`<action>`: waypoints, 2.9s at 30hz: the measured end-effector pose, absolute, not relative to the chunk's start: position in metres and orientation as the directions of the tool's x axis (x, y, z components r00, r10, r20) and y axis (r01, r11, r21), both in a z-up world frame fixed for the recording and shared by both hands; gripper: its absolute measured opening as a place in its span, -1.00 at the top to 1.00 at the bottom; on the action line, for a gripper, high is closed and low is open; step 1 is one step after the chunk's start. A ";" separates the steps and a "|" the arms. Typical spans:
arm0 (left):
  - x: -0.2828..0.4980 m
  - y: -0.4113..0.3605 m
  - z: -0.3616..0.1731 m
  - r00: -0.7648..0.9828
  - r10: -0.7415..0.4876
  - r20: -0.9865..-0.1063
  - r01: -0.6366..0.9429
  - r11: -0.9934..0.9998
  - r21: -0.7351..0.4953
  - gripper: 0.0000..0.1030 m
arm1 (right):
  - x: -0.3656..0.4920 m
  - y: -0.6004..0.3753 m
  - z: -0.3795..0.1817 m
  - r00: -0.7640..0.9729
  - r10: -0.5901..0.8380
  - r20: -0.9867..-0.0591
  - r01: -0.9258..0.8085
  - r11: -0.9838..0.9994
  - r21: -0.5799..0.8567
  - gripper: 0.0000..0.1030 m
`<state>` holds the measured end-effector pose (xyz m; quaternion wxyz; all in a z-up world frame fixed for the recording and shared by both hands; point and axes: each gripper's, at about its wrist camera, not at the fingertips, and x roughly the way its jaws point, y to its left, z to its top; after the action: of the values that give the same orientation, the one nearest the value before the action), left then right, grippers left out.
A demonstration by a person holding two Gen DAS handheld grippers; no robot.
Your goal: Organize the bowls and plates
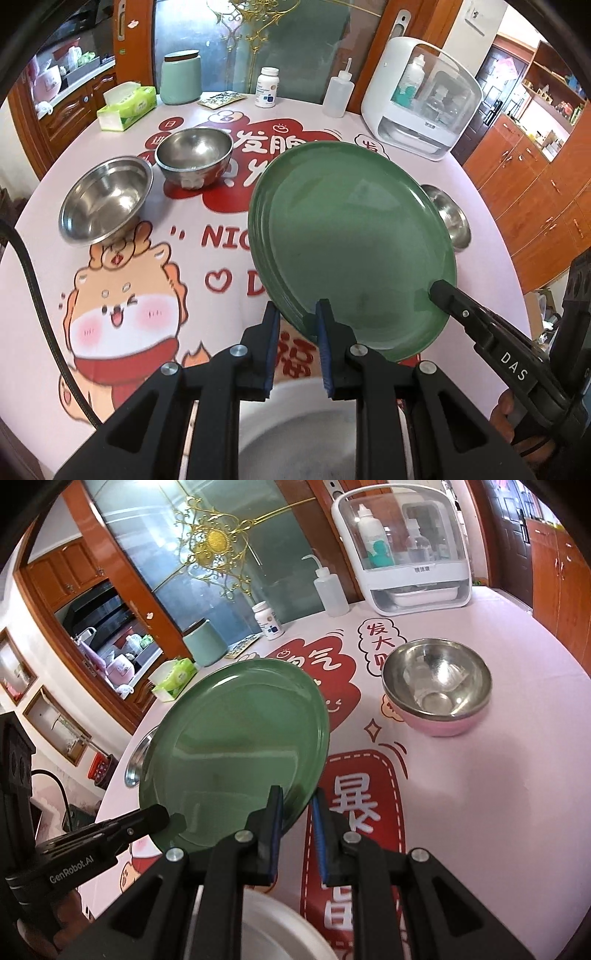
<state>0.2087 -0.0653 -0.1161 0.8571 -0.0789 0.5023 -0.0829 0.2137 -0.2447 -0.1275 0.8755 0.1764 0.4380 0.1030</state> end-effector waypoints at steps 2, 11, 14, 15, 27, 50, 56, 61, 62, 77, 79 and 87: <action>0.199 -0.064 -0.115 0.482 -0.227 -0.846 0.051 0.972 -0.231 0.66 | 0.206 -0.245 -0.124 0.596 0.339 -0.728 -0.039 0.918 0.395 0.71; 0.151 -0.069 -0.110 0.499 -0.211 -0.840 0.016 0.972 -0.235 0.65 | 0.171 -0.249 -0.118 0.573 0.372 -0.730 -0.092 0.915 0.394 0.71; 0.136 -0.070 -0.110 0.503 -0.207 -0.839 0.001 0.971 -0.239 0.65 | 0.160 -0.251 -0.117 0.569 0.381 -0.729 -0.112 0.914 0.391 0.71; 0.130 -0.071 -0.110 0.505 -0.205 -0.838 -0.004 0.971 -0.239 0.65 | 0.156 -0.251 -0.116 0.567 0.384 -0.729 -0.118 0.914 0.389 0.71; 0.084 -0.077 -0.116 0.495 -0.191 -0.848 -0.043 0.969 -0.244 0.64 | 0.126 -0.254 -0.117 0.523 0.406 -0.749 -0.171 0.911 0.374 0.71; 0.026 -0.070 -0.160 0.387 -0.168 -0.906 -0.141 0.961 -0.238 0.64 | 0.081 -0.239 -0.156 0.342 0.419 -0.842 -0.205 0.907 0.368 0.71; 0.019 -0.065 -0.169 0.360 -0.163 -0.919 -0.174 0.956 -0.238 0.63 | 0.078 -0.233 -0.162 0.299 0.421 -0.856 -0.224 0.903 0.366 0.70; 0.014 -0.063 -0.170 0.338 -0.144 -0.930 -0.188 0.958 -0.216 0.63 | 0.075 -0.230 -0.166 0.262 0.439 -0.859 -0.236 0.892 0.385 0.69; 0.014 -0.063 -0.170 0.336 -0.139 -0.932 -0.187 0.959 -0.211 0.63 | 0.075 -0.230 -0.166 0.258 0.443 -0.859 -0.237 0.891 0.388 0.69; 0.010 -0.063 -0.173 0.282 -0.095 -0.955 -0.199 0.968 -0.155 0.58 | 0.071 -0.223 -0.169 0.204 0.467 -0.860 -0.279 0.870 0.406 0.60; 0.011 -0.062 -0.174 0.275 -0.089 -0.957 -0.203 0.968 -0.149 0.58 | 0.071 -0.221 -0.168 0.197 0.465 -0.863 -0.291 0.868 0.401 0.59; 0.007 -0.061 -0.178 0.253 -0.076 -0.964 -0.224 0.965 -0.135 0.58 | 0.069 -0.220 -0.168 0.180 0.460 -0.870 -0.329 0.861 0.388 0.50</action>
<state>0.0073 -0.0615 -0.1783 0.7820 -0.1232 0.6091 0.0474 0.0686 -0.2201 -0.1680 0.7659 0.0561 0.5865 0.2574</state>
